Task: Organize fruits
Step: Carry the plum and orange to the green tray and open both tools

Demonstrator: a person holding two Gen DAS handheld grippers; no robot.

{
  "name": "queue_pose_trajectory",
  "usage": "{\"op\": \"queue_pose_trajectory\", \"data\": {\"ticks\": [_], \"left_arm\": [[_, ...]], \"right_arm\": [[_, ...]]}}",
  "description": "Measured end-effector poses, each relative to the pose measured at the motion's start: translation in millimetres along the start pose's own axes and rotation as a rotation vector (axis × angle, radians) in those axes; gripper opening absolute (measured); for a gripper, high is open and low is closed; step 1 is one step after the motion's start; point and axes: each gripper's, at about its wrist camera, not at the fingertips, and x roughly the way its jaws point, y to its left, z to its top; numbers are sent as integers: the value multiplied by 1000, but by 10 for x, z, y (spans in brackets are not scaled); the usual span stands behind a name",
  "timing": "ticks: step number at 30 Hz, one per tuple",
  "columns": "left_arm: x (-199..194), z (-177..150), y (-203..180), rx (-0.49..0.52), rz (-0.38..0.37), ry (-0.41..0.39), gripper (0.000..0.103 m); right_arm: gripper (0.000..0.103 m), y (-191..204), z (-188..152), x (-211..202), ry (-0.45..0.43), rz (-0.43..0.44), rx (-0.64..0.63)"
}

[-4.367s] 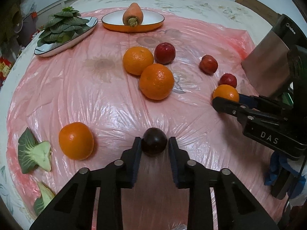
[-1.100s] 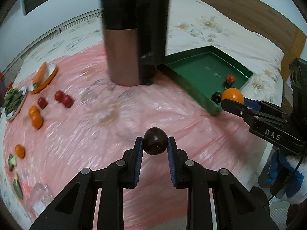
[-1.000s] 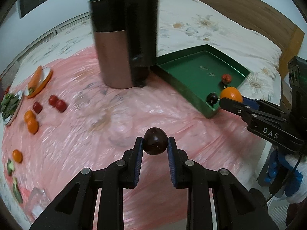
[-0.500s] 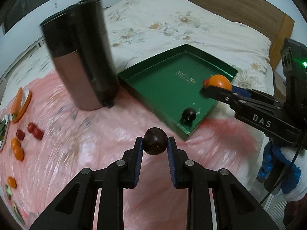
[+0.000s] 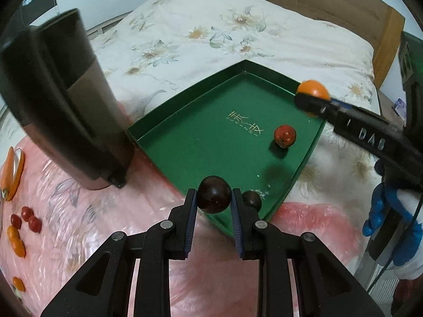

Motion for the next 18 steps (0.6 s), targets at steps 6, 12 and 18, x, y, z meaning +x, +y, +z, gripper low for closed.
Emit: {"op": "queue_pose_trajectory", "data": {"ticks": [6,12,18], "left_arm": [[195,70,-40,16,19,22,21],[376,166,-82,43,44,44,21],[566,218,-60,18,50,91,22]], "right_arm": [[30,-199,34,113,1,-70,8],[30,-277,79,309,29,-142,-42],[30,-309,32,517,94,-173,-82]]}}
